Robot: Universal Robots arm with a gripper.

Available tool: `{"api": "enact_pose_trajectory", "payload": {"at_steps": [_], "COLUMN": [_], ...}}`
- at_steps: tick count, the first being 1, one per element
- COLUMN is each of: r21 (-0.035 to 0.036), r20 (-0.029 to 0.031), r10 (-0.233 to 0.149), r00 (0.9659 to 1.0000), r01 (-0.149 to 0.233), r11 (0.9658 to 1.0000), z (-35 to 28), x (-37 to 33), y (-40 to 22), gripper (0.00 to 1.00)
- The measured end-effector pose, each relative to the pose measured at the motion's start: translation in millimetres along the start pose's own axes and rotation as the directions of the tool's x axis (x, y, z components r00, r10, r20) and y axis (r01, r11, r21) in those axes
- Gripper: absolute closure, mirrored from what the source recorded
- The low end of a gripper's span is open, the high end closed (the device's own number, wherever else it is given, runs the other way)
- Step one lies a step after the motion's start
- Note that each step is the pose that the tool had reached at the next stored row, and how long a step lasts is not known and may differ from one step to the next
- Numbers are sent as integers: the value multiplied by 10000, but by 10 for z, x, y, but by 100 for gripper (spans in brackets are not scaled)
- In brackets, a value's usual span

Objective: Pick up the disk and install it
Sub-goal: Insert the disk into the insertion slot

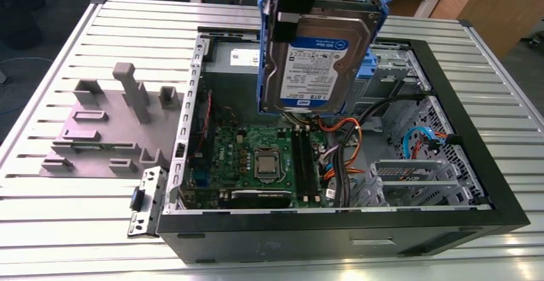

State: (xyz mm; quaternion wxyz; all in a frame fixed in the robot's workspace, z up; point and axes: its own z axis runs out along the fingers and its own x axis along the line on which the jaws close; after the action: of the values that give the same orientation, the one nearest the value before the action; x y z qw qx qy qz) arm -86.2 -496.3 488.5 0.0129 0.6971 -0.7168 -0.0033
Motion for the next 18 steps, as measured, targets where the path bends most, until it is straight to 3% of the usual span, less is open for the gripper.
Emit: {"api": "enact_pose_trajectory", "payload": {"at_steps": [8,18], "r21": [1,2], "r20": [-33,-37], "r10": [0,0], "r00": [10000,10000], "r01": [0,0], "r11": [10000,10000], "z": [8,16], "x": [120,155], "y": [-14,-161], "gripper": [64,64]}}
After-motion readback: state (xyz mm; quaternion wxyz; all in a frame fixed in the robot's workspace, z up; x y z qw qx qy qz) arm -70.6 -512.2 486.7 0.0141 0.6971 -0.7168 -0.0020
